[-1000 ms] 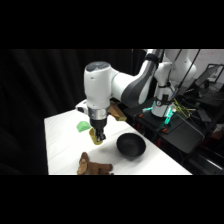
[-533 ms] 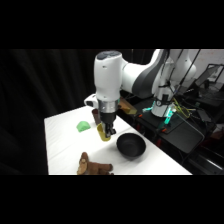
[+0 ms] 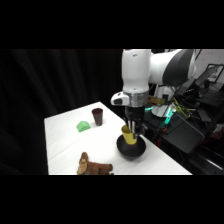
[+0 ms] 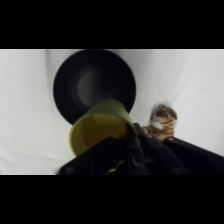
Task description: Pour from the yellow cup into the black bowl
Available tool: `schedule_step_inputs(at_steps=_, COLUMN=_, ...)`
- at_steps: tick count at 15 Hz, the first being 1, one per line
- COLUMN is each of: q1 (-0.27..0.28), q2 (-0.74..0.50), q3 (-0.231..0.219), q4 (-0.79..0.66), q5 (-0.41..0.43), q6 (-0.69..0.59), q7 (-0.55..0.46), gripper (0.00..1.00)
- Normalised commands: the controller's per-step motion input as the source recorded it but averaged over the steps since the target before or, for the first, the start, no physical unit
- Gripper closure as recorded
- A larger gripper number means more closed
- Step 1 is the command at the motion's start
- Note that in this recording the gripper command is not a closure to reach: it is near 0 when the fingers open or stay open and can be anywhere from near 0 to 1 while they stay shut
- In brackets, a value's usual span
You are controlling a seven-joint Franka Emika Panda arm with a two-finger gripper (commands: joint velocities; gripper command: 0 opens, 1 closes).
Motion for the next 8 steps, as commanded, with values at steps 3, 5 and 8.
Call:
schedule_step_inputs(at_steps=3, q1=-0.119, q2=-0.23, q3=0.026, q4=0.04, q5=0.783, q6=-0.48, q7=-0.99, gripper=0.18)
schedule_step_inputs(at_steps=5, q1=-0.209, q2=0.08, q3=-0.129, q4=0.24, q5=0.569, q6=-0.65, q7=-0.97, gripper=0.18)
schedule_step_inputs(at_steps=8, q1=-0.272, q2=0.39, q3=-0.161, q4=0.47, q5=0.336, q6=-0.78, q7=-0.73, gripper=0.18)
